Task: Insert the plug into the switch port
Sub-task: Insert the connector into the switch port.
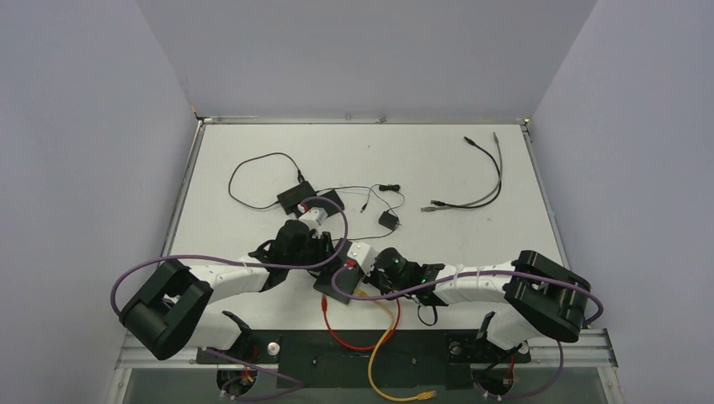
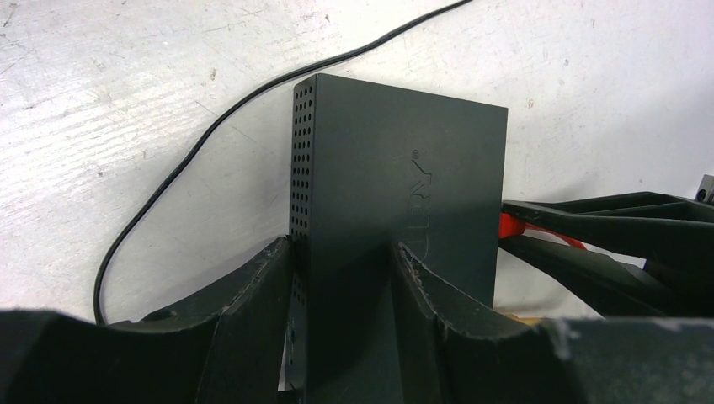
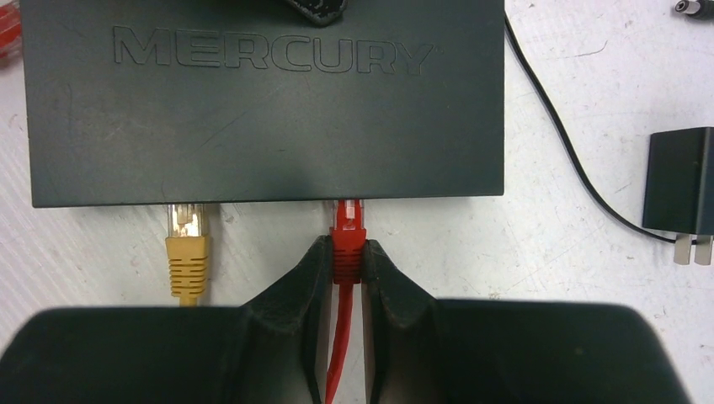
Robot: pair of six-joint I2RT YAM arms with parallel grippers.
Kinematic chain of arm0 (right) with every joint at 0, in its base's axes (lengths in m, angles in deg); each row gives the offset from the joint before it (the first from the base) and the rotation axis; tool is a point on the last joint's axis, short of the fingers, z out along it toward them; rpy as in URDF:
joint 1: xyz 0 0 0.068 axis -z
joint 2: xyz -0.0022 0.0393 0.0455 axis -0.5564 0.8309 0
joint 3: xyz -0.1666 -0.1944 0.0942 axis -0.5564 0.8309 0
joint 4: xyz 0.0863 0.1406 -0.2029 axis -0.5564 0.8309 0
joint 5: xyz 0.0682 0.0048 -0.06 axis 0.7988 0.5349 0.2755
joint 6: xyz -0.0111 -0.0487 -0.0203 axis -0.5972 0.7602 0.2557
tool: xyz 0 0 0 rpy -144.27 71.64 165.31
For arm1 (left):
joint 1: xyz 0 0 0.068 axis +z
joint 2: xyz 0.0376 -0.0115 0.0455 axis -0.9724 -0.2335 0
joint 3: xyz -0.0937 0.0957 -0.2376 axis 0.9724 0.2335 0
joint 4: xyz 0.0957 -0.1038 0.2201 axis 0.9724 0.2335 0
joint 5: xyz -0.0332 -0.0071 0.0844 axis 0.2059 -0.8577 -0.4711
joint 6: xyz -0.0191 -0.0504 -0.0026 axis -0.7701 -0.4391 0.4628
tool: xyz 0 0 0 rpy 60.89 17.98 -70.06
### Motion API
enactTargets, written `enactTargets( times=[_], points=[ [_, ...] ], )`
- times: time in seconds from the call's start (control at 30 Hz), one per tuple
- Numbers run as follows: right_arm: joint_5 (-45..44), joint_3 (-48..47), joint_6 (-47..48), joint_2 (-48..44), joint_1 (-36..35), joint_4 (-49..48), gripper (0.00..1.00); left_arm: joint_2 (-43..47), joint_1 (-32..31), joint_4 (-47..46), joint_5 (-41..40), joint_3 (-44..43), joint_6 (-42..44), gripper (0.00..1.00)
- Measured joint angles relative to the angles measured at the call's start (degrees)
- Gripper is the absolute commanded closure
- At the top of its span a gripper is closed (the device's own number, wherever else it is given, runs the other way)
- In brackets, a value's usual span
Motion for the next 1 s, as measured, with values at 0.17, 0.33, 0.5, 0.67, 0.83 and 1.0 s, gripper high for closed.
enactTargets(
  times=[0.17,0.33,0.5,0.67,0.83,1.0],
  points=[
    [1.29,-0.63,1.22,-0.07,0.70,1.33,1.00,-0.33,-0.44,-0.76,-0.31,0.00,0.00,0.61],
    [1.57,-0.66,1.44,-0.26,0.92,1.70,1.00,-0.33,-0.55,-0.83,-0.48,0.00,0.00,0.59],
    [1.57,-0.59,0.74,-2.49,0.94,4.37,1.00,-0.33,-1.40,-0.76,-0.24,-0.02,-0.04,0.58],
    [1.36,1.49,-1.81,-5.31,0.90,4.98,1.00,-0.42,-2.27,0.57,1.01,-0.79,-0.04,0.56],
    [-0.09,5.97,-6.23,-9.49,0.68,2.47,1.00,-0.83,-3.63,3.78,2.47,-2.58,-0.04,0.50],
    [-1.49,9.57,-10.75,-13.00,-0.17,-0.11,1.00,-0.81,-4.59,8.09,3.50,-5.33,-0.09,0.42]
  ],
)
